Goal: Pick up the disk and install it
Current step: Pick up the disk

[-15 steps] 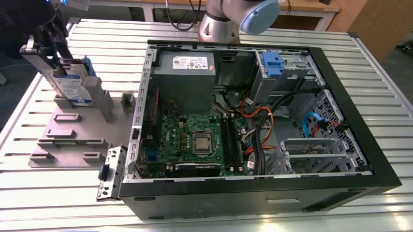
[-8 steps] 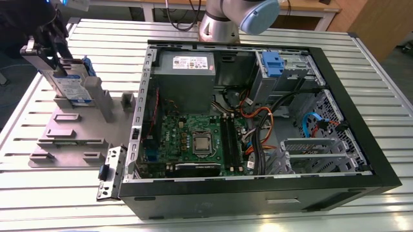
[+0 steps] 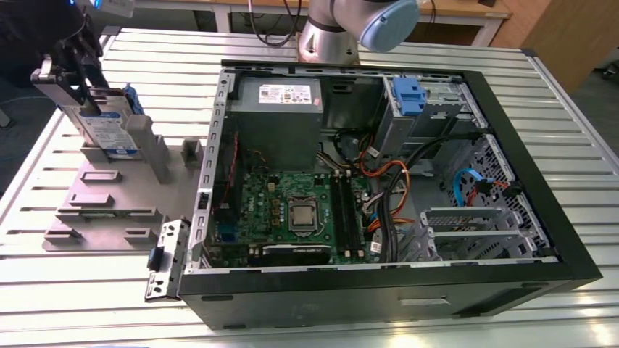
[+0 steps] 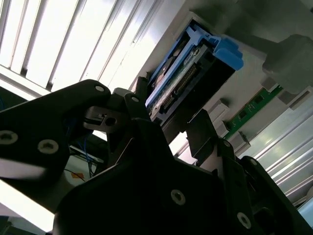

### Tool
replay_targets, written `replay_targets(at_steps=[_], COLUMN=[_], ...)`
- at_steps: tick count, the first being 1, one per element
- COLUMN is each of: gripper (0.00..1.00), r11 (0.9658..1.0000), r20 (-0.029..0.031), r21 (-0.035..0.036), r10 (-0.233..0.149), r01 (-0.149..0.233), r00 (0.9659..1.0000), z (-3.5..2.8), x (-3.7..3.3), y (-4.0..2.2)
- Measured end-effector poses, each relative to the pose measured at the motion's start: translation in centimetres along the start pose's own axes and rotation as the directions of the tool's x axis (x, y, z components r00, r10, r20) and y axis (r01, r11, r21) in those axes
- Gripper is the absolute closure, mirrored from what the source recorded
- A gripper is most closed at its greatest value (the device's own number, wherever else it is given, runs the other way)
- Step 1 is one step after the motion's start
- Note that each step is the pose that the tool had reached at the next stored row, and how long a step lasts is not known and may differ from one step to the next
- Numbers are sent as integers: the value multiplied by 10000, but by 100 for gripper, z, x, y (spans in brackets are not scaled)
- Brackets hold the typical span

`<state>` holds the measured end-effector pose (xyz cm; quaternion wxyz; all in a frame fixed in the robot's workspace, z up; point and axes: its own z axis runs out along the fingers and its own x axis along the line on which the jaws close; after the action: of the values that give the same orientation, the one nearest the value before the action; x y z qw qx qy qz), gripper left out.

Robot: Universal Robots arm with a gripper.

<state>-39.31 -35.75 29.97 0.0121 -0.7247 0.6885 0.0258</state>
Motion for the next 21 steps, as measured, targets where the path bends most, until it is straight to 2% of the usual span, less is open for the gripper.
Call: replay_targets(at_steps=[3, 4, 11, 16, 21], gripper=[43, 49, 49, 64, 64], r11=[10000, 10000, 10000, 10000, 10000], r20=[0, 0, 0, 0, 0], r21=[1, 0, 0, -1, 0], r10=[0, 0, 1, 0, 0], r01=[0, 0, -1, 0, 0], r00=[10000, 10000, 10000, 10000, 10000], z=[1, 1, 2, 2, 3], x=[0, 0, 0, 0, 0], y=[0, 0, 0, 0, 0])
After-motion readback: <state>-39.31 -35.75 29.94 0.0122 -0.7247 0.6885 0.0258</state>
